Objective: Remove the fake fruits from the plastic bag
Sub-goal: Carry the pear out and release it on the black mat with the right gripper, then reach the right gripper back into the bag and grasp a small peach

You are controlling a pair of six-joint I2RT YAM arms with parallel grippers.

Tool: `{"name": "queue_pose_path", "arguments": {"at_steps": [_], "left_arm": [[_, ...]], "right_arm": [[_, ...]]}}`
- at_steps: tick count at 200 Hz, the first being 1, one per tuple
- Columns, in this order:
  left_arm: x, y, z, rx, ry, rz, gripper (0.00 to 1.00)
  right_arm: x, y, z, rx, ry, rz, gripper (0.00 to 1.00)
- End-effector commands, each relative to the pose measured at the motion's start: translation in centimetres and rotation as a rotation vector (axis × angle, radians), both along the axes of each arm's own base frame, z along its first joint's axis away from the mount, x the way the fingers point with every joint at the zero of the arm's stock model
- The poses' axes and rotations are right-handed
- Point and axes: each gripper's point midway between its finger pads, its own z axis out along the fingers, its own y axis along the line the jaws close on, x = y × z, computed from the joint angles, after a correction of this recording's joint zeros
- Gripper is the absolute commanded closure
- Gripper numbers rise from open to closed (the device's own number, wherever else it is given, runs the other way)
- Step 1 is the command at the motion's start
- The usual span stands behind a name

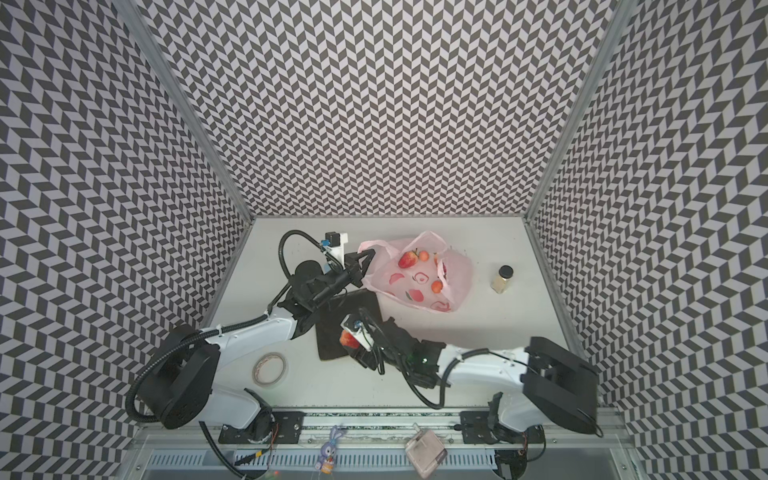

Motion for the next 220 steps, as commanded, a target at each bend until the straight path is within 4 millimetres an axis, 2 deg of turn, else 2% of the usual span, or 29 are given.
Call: {"name": "queue_pose_path", "arguments": {"at_steps": [1,33,47,60,74,102,128,152,185,204,220], "left_arm": [[0.0,0.6,1.7,-0.027,-0.04,0.017,1.0],[-0.8,0.4,1.6,-0.03,-0.038,-0.007,1.0],[-1.4,0.4,1.5,-0.032,-0.045,-0.015,1.0],[-1.9,0.2,1.4,-0.026,-0.047,-0.024,1.0],[-2.4,-0.1,1.3,-0.019,-0.047,-0.036,1.0],[-3.4,-1.0,1.0,0.006,-0.05,-0.06,1.0],[-4.7,-2.3,0.8,0.039,-0.071,-0.094,1.0],[-6.3,-3.7,0.7,0.059,-0.095,-0.15,1.0],[-8.5,-4.7,-0.6,0.119,-0.113,-0.212,1.0],[-9.5,-4.9,-1.7,0.157,-0.108,-0.244,1.0],[-10.4,-5.1,-2.3,0.179,-0.118,-0.273,1.0]], "right_arm": [[0.1,-2.5,4.0,0.091,-0.052,-0.069,0.36],[2.7,-7.6,10.3,0.25,-0.121,-0.305,0.38],[4.7,-9.3,11.2,0.268,-0.082,-0.41,0.41],[6.7,-10.3,10.8,0.26,-0.024,-0.503,0.44],[9.0,-11.4,9.5,0.239,0.048,-0.613,0.5],[13.0,-13.4,5.4,0.159,0.201,-0.786,0.57],[15.0,-15.6,0.1,0.056,0.305,-0.899,0.57],[14.9,-17.6,-4.8,-0.001,0.442,-0.959,0.57],[12.8,-19.3,-10.2,-0.054,0.589,-1.0,0.52],[12.3,-19.3,-11.2,-0.046,0.636,-1.004,0.49],[12.8,-18.7,-10.3,0.006,0.651,-0.994,0.44]]}}
